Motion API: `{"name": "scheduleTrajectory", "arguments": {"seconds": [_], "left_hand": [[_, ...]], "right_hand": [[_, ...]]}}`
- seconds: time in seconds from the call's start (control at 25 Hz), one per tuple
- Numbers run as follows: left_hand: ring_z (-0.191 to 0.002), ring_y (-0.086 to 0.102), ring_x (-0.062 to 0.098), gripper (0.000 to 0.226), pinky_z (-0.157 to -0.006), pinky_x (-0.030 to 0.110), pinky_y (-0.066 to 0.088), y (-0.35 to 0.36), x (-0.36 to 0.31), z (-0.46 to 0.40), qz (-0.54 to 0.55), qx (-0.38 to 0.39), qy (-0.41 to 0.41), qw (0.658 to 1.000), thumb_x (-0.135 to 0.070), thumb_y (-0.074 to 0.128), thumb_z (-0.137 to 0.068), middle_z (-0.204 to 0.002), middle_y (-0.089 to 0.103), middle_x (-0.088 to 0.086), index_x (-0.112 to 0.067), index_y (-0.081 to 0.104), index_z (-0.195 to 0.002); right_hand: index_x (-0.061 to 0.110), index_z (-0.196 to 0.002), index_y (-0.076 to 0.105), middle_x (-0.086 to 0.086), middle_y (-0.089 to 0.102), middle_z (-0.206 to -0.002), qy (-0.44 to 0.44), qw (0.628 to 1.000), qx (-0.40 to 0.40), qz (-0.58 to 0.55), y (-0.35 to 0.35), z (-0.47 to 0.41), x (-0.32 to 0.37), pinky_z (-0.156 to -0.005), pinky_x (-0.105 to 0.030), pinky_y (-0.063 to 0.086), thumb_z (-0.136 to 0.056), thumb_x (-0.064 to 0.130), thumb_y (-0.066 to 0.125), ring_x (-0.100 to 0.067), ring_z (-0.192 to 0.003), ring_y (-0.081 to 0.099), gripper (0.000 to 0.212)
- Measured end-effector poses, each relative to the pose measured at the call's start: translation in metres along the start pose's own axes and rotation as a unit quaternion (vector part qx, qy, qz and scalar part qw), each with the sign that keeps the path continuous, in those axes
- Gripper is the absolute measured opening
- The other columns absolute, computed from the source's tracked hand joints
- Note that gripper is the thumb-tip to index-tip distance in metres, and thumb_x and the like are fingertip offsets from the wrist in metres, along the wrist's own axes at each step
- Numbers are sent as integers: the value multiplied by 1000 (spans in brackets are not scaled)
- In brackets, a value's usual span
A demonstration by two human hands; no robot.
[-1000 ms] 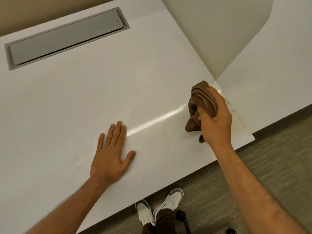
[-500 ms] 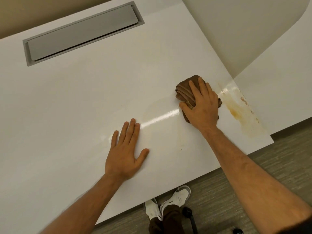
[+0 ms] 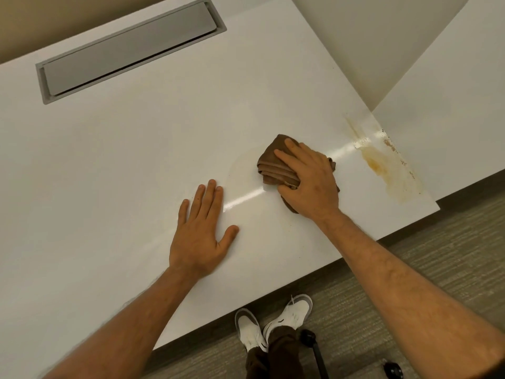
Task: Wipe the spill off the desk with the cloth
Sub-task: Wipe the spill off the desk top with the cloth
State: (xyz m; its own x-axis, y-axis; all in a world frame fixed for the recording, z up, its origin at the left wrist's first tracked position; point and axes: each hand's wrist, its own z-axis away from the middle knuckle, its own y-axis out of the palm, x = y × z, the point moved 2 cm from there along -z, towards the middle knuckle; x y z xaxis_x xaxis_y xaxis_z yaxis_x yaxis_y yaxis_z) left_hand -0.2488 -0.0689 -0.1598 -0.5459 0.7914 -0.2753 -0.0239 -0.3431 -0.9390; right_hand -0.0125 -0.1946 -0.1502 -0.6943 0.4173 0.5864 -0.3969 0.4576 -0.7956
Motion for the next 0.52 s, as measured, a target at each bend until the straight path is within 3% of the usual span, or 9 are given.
{"name": "scheduleTrajectory", "arguments": {"seconds": [0.2,0.36,0.52], "left_hand": [[-163,-10,14,83,-132,40,-6,1,0,1,4,-15,1,1000,-65,16,-100,-177,-6,-3,-20,2,-169],[-162,-13,12,80,-132,41,-6,4,2,0,5,-18,3,1000,-62,18,-102,-176,-9,-5,-22,-1,-168],[-162,-14,11,79,-131,39,-8,6,5,0,1,-23,7,1000,-61,20,-103,-176,-10,-5,-22,-3,-169]], "right_hand": [[18,-138,64,-7,53,-152,-39,999,-3,7,12,49,19,-113,-47,35,-82,28,66,-31,-140,49,57],[21,-142,59,-4,49,-156,-14,999,-7,29,20,105,30,-117,-47,32,-86,37,63,-29,-143,44,59],[17,-135,66,-8,56,-150,-41,998,5,40,12,161,44,-105,-48,45,-83,29,68,-31,-134,54,54]]}}
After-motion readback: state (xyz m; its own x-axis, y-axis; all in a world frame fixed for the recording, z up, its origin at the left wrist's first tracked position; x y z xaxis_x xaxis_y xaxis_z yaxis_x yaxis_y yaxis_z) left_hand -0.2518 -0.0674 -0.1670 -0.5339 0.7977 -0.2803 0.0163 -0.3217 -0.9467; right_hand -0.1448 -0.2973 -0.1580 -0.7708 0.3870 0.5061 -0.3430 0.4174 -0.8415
